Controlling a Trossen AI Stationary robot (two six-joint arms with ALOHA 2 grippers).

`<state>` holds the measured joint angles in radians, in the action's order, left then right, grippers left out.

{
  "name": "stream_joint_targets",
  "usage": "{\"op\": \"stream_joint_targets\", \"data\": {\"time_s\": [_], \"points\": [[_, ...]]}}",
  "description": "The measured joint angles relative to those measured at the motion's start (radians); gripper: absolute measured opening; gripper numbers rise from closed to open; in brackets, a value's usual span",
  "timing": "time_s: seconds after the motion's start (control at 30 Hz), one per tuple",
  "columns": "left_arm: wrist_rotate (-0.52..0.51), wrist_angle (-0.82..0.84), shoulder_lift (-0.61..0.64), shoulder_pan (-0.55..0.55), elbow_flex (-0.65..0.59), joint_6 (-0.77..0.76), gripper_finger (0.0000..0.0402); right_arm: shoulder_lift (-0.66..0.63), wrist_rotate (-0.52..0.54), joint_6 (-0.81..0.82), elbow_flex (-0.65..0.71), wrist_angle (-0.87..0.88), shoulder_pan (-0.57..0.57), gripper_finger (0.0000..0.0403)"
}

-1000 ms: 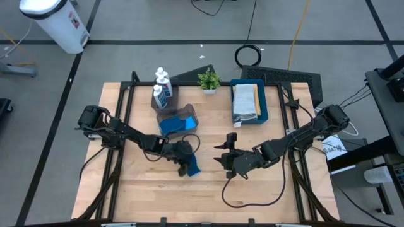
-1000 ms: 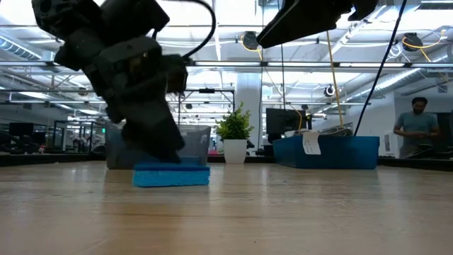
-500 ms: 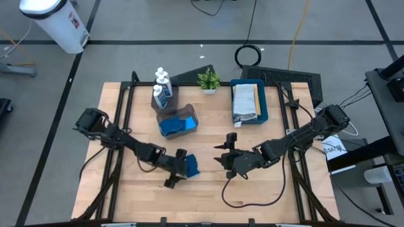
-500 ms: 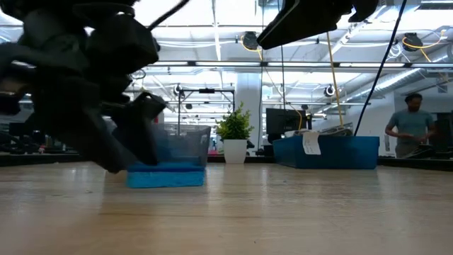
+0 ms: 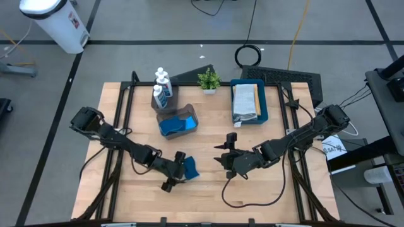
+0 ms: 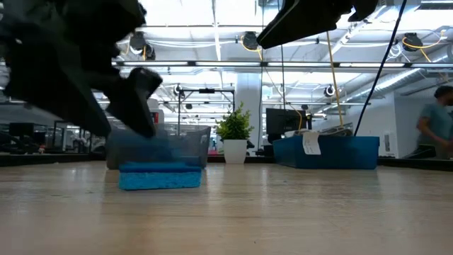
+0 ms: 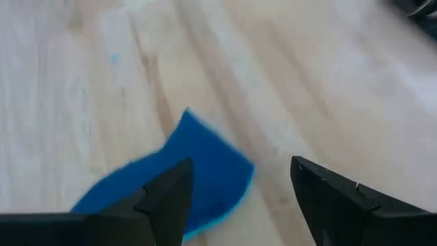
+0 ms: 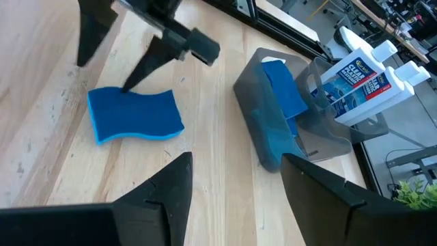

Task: Pick & Place Kitchen Items
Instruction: Put the blue sponge into the bottom black bin

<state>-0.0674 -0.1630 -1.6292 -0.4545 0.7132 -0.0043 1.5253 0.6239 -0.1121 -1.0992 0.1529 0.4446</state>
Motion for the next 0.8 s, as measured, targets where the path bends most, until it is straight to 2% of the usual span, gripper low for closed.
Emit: {"op": "stream_joint_targets", "data": {"time_s": [0.13,0.27,0.33,0.47,0.7,0.8], "points": [[0.052,0.015,0.033,-0.029,0.0,-0.006,0.025,0.0,0.0,0.0,0.0,-0.004,0.0,0.0196],[0.021,0.058,0.011,-0.064,0.0,-0.005,0.023,0.0,0.0,0.0,0.0,-0.007,0.0,0.0196],[-0.022,0.065,-0.012,-0.068,0.0,-0.018,0.0208,0.0,0.0,0.0,0.0,-0.006,0.0,0.0196],[-0.027,0.05,-0.064,-0.06,0.0,-0.025,0.015,0.0,0.0,0.011,0.0,-0.007,0.0,0.0196],[0.058,0.008,-0.111,-0.035,0.002,-0.026,0.0027,0.0,0.0,0.014,0.0,-0.006,0.0,0.0196],[0.075,-0.037,-0.118,-0.018,0.001,-0.024,0.0008,0.0,0.001,0.014,0.0,-0.007,0.0,0.0196]]}}
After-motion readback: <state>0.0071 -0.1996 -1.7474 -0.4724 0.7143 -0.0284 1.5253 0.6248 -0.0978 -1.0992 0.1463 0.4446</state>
